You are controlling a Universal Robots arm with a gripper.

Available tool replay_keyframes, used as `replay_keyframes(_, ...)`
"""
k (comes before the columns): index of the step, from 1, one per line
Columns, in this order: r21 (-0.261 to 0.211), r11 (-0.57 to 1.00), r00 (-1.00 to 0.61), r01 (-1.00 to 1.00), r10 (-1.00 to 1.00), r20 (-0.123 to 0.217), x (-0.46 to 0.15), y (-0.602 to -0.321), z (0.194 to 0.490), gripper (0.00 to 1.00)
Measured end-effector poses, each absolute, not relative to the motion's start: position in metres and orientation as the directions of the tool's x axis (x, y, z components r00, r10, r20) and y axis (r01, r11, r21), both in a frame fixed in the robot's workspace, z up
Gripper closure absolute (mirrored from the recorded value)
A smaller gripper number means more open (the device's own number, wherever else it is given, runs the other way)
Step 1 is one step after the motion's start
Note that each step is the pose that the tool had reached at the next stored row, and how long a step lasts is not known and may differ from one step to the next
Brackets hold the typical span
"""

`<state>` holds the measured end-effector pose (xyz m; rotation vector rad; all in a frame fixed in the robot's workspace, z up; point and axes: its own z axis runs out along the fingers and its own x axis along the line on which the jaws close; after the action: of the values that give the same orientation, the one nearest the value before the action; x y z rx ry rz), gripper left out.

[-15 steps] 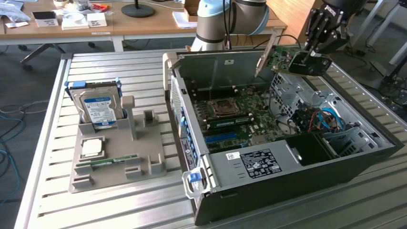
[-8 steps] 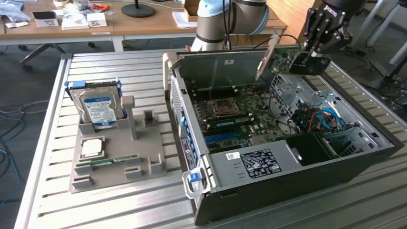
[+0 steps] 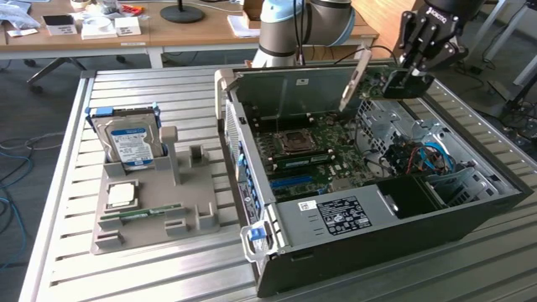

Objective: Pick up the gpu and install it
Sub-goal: 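Insert the gpu into the slot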

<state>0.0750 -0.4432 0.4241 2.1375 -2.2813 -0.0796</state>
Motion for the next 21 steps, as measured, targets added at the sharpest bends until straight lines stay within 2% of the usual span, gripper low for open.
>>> replay_keyframes(6,0.047,-0.029,0.028,-0.998,-0.999,-0.024,0.075,-0.4432,0.4238,0.73)
replay_keyframes(11,0.046,-0.031,0.03,-0.998,-0.999,-0.024,0.0749,-0.4432,0.4237,0.73)
replay_keyframes(16,-0.004,-0.031,0.031,-1.0,-0.999,-0.023,0.0699,-0.4432,0.4222,0.73)
replay_keyframes(21,-0.006,0.01,-0.01,-1.0,-1.0,-0.023,0.0684,-0.4432,0.4203,0.73)
